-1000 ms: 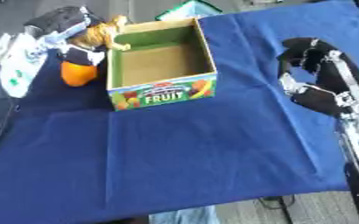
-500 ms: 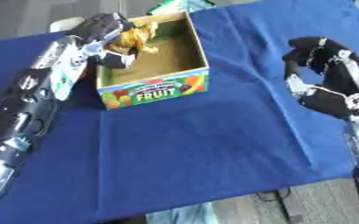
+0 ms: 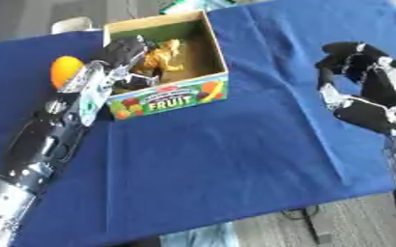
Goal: Pick up objects on the table and place them in the box.
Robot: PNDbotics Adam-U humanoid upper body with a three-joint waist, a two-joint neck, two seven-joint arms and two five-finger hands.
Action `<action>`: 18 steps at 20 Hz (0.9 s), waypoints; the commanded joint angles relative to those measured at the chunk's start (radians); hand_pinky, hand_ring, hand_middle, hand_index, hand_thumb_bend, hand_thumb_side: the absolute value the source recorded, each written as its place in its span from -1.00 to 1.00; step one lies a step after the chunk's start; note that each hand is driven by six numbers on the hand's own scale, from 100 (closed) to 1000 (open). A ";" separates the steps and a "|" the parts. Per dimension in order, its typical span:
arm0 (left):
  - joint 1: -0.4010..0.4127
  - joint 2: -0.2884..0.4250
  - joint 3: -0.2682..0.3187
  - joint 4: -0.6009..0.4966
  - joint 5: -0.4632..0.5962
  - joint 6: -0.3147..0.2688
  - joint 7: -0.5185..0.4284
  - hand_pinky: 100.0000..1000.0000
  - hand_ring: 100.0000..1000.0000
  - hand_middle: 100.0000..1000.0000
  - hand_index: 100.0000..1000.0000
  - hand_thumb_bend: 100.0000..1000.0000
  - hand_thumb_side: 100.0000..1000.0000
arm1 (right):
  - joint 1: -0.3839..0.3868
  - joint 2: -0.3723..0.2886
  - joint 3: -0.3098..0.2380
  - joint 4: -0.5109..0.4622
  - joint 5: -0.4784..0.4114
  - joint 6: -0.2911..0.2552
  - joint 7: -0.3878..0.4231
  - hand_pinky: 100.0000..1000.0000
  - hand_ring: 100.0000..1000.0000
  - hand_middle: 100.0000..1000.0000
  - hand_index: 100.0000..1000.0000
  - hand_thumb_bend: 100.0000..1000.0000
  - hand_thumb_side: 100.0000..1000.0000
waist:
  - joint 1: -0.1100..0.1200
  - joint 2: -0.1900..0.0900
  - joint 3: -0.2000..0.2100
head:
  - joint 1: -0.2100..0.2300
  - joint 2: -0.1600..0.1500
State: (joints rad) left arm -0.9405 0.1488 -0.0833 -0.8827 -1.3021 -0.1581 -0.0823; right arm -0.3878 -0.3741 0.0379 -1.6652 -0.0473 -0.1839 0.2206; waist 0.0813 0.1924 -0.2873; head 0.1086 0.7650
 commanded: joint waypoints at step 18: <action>-0.035 0.049 0.000 -0.057 0.027 -0.087 -0.219 0.51 0.41 0.45 0.69 0.65 0.21 | -0.013 -0.014 -0.004 -0.006 -0.003 -0.003 0.008 0.37 0.35 0.07 0.48 -0.97 -1.00 | -0.015 -0.022 0.012 | -0.016 0.005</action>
State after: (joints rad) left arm -0.9471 0.1645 -0.0886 -0.9119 -1.2900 -0.2389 -0.2812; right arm -0.3878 -0.3739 0.0379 -1.6650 -0.0473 -0.1867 0.2264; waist 0.0755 0.1897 -0.2760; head 0.0974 0.7650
